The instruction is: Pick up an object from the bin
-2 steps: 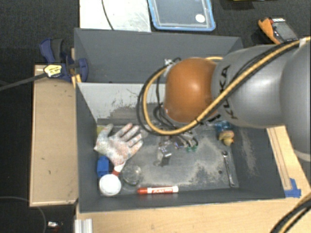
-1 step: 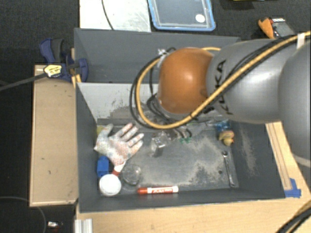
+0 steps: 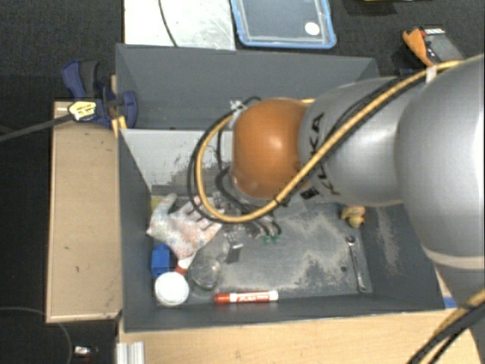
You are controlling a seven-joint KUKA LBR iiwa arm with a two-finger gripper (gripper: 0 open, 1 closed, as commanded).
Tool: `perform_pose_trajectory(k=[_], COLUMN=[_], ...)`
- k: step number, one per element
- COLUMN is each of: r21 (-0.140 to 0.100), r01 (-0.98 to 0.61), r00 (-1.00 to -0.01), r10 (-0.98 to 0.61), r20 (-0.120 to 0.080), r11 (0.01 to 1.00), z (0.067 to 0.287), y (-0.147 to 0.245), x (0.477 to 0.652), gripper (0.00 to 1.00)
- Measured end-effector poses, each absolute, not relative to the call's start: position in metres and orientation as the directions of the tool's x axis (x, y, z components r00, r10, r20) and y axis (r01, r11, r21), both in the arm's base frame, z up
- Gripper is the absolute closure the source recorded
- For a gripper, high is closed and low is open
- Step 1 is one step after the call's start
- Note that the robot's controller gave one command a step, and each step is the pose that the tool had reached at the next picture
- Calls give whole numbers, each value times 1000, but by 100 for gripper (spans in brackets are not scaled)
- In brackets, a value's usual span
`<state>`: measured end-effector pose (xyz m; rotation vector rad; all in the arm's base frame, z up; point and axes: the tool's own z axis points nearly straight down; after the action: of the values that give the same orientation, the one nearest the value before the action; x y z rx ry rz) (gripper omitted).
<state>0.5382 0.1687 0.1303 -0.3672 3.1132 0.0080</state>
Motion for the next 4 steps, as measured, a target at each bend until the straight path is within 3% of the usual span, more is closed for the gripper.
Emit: perform_pose_trajectory(k=[1,2,3,4], r21=[6,2,6,3], r01=[-196,-256,-176,-293], r00=[-980,-967,-984,-956], r10=[-195,-255,-176,-293], r20=[-33,-21,-27,-30], r11=[981,967,984,956], z=[93,137,158,214], y=[181,193,163,151], x=[539,554,525,538], gripper=[0,0,0,0])
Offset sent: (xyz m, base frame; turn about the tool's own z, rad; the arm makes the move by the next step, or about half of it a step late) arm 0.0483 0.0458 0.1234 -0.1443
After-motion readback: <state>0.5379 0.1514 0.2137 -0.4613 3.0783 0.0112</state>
